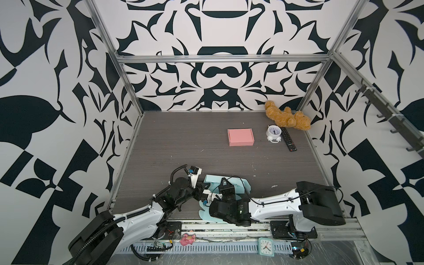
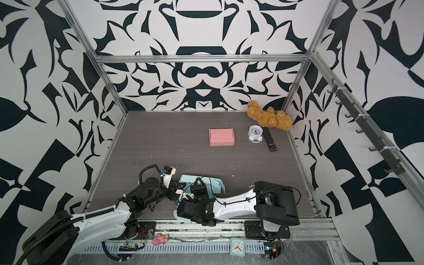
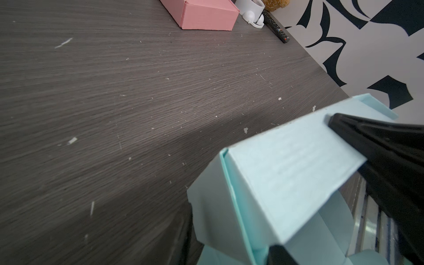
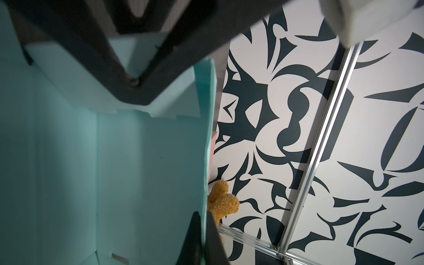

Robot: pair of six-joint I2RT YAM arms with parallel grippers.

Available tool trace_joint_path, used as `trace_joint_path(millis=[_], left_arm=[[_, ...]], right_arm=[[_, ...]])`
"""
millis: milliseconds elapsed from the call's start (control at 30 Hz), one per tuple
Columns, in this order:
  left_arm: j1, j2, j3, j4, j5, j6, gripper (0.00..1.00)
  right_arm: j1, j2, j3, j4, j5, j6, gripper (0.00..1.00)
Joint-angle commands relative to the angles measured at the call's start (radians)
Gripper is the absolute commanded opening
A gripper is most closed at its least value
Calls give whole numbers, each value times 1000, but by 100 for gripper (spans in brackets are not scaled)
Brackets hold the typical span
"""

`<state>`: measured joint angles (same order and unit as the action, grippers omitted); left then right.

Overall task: Assemble paper box
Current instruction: First fold the bottom flaps of a flat cardboard box at the center of the table.

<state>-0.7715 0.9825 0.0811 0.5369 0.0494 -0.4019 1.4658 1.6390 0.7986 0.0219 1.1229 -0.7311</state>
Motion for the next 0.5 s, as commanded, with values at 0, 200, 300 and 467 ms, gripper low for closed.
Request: trace_joint_path(millis=[0, 200, 300, 467], left_arm=[[-10, 23, 34, 43, -81, 29, 40], [-63, 72, 52, 51, -137, 55, 33], [-75, 77, 54, 53, -159, 62, 30], [-84, 76, 49, 53, -187, 72, 25]], right_arm=[[19, -17, 13, -44, -84, 4, 9], [22, -31, 10, -42, -89, 8, 12], [24, -37, 8, -42, -91, 11, 13], [27, -56, 7, -46, -98, 24, 19]])
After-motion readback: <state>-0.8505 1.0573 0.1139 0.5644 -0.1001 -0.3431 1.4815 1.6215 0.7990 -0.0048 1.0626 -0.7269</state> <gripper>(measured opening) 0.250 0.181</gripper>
